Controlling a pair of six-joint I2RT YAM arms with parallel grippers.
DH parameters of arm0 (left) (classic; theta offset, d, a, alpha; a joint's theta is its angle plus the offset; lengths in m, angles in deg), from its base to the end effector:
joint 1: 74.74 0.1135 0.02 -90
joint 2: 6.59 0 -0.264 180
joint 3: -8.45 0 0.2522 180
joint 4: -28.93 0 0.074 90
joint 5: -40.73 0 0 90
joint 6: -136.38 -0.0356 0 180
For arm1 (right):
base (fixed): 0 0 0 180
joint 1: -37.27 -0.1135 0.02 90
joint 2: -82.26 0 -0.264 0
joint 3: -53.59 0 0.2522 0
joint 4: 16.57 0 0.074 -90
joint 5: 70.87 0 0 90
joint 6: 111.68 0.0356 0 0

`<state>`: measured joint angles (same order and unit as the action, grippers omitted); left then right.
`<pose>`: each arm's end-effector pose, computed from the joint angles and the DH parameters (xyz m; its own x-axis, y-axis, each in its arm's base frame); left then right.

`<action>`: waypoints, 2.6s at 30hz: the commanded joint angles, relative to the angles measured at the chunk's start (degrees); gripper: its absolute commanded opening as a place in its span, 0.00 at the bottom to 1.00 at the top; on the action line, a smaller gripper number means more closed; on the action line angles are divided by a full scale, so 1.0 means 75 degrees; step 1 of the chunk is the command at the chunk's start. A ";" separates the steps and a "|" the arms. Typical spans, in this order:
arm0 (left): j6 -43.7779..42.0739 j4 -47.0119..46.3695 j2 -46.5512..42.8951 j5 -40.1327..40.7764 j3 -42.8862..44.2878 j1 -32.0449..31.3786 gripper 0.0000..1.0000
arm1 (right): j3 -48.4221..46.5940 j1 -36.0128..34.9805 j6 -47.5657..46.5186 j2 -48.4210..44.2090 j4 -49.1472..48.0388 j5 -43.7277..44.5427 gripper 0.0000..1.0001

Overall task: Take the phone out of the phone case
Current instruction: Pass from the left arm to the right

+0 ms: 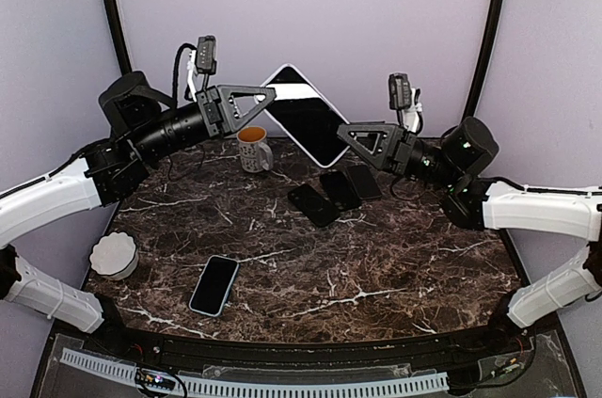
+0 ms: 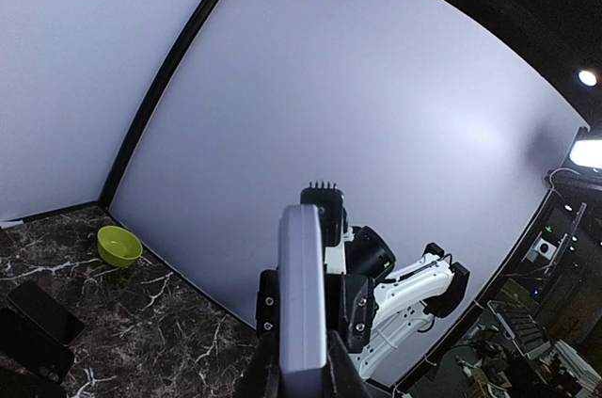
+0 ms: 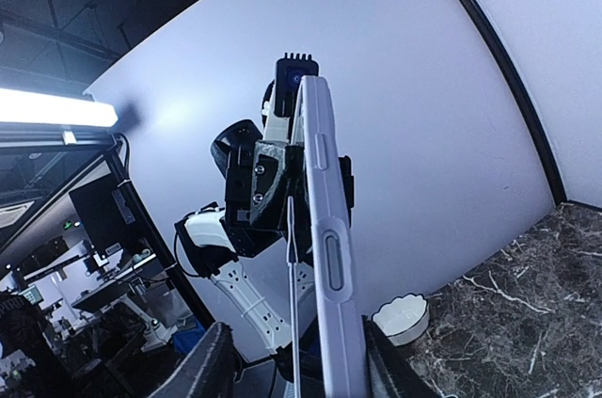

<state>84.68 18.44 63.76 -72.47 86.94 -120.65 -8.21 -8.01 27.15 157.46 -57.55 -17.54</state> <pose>0.1861 -0.2123 0.4319 -0.3957 -0.4103 -0.8217 0.8597 0.1493 -0.4885 0.1881 0.2202 0.3578 -0.4949 0.3583 -0.7916 -0.8656 -0.1237 0.4852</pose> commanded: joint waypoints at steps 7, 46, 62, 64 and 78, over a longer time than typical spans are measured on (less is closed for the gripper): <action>-0.0206 -0.0613 -0.0021 0.0263 -0.0139 0.0028 0.00 | -0.0305 0.0016 0.0032 0.0121 -0.0518 -0.0781 0.22; -0.3732 0.0365 -0.1909 0.0540 -0.1916 0.0028 0.99 | 0.0110 -0.0066 -0.2602 -0.0823 0.2728 0.0448 0.00; -0.7113 0.1621 -0.1781 0.0091 -0.2362 0.0029 0.99 | -0.0111 -0.0294 -0.4883 -0.0975 0.5381 0.1304 0.00; -0.7426 0.1712 -0.1735 -0.0295 -0.2467 0.0029 0.99 | 0.0032 -0.0427 -0.5286 -0.1167 0.5556 0.1781 0.00; -1.0419 0.3182 -0.1702 -0.2089 -0.2668 0.0028 0.91 | 0.2522 -0.1319 -0.8114 -0.2550 0.2972 0.3218 0.00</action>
<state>15.15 38.98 51.06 -84.93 67.79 -120.60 10.96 -16.67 -25.30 139.95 -22.56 4.06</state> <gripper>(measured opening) 0.935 0.098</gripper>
